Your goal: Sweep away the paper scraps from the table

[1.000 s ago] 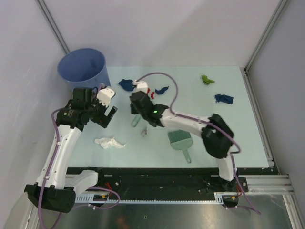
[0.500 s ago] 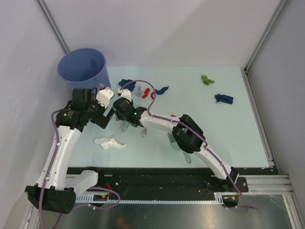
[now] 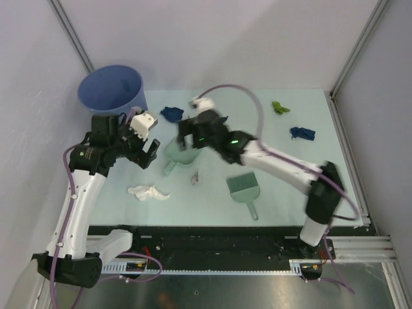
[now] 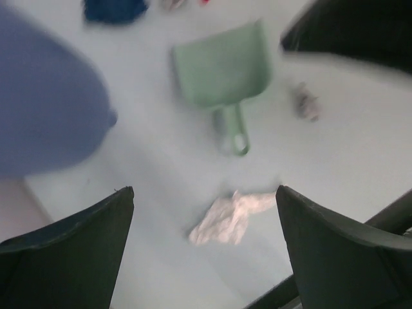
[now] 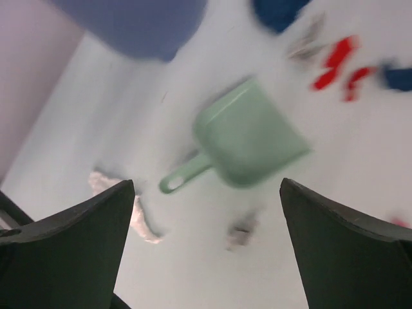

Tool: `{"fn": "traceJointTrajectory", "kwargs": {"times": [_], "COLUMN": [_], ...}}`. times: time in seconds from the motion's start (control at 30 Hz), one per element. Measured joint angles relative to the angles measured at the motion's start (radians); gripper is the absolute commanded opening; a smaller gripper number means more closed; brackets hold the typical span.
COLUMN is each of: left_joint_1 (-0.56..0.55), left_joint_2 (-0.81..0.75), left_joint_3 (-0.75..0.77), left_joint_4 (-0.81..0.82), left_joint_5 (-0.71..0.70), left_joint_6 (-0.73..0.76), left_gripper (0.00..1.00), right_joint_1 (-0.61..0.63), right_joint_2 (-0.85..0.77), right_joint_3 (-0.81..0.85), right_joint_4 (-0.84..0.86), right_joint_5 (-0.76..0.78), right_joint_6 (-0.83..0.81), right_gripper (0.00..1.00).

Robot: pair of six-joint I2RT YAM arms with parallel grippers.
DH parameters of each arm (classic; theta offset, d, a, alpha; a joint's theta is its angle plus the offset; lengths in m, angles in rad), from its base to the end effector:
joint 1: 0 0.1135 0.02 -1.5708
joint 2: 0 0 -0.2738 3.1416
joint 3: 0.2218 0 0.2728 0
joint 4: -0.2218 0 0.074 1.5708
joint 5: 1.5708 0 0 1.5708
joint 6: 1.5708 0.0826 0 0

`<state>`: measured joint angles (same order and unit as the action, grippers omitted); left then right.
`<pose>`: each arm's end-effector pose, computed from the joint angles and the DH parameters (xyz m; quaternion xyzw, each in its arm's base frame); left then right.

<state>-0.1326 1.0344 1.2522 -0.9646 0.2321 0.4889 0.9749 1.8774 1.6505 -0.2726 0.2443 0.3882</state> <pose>0.2356 -0.0506 0.3601 0.3225 0.8524 -0.0339 0.4103 0.3032 0.4115 0.2993 -0.1873 0.8351 0.2378 0.4594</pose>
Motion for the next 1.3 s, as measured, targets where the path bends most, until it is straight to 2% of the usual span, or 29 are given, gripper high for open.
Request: {"fn": "traceJointTrajectory", "kwargs": {"times": [0.1, 0.23, 0.4, 0.5, 0.6, 0.7, 0.83, 1.03, 1.3], "left_joint_1": [-0.069, -0.396, -0.689, -0.771, -0.824, -0.891, -0.983, -1.044, -1.051], "left_joint_2": [0.028, 0.152, 0.358, 0.473, 0.62, 0.778, 0.962, 1.058, 1.133], "left_joint_3": [0.047, 0.082, 0.083, 0.121, 0.238, 0.346, 0.398, 0.397, 0.446], "left_joint_4": [0.01, 0.044, 0.049, 0.021, 0.023, 0.049, 0.059, 0.01, -0.001], "left_joint_5": [0.132, 0.203, 0.261, 0.313, 0.325, 0.301, 0.29, 0.277, 0.251], "left_joint_6": [0.014, 0.126, 0.397, 0.552, 0.666, 0.768, 0.863, 0.954, 0.961], "left_gripper": [0.89, 0.97, 1.0, 0.96, 0.93, 0.93, 0.93, 0.93, 0.75], "right_joint_1": [-0.138, -0.415, -0.66, -0.838, -0.948, -0.966, -0.982, -1.012, -1.012], "right_joint_2": [-0.278, -0.523, -0.657, -0.734, -0.806, -0.853, -0.871, -0.877, -0.886], "right_joint_3": [-0.173, -0.341, -0.487, -0.57, -0.613, -0.626, -0.643, -0.685, -0.702], "right_joint_4": [0.003, -0.048, -0.188, -0.241, -0.275, -0.297, -0.306, -0.324, -0.333], "right_joint_5": [-0.05, -0.07, -0.172, -0.273, -0.319, -0.359, -0.403, -0.432, -0.46], "right_joint_6": [0.005, 0.002, -0.031, -0.046, -0.053, -0.068, -0.087, -0.104, -0.105], "right_gripper": [1.0, 1.0, 1.0, 1.0, 1.0, 1.0, 1.0, 1.0, 1.0]}}
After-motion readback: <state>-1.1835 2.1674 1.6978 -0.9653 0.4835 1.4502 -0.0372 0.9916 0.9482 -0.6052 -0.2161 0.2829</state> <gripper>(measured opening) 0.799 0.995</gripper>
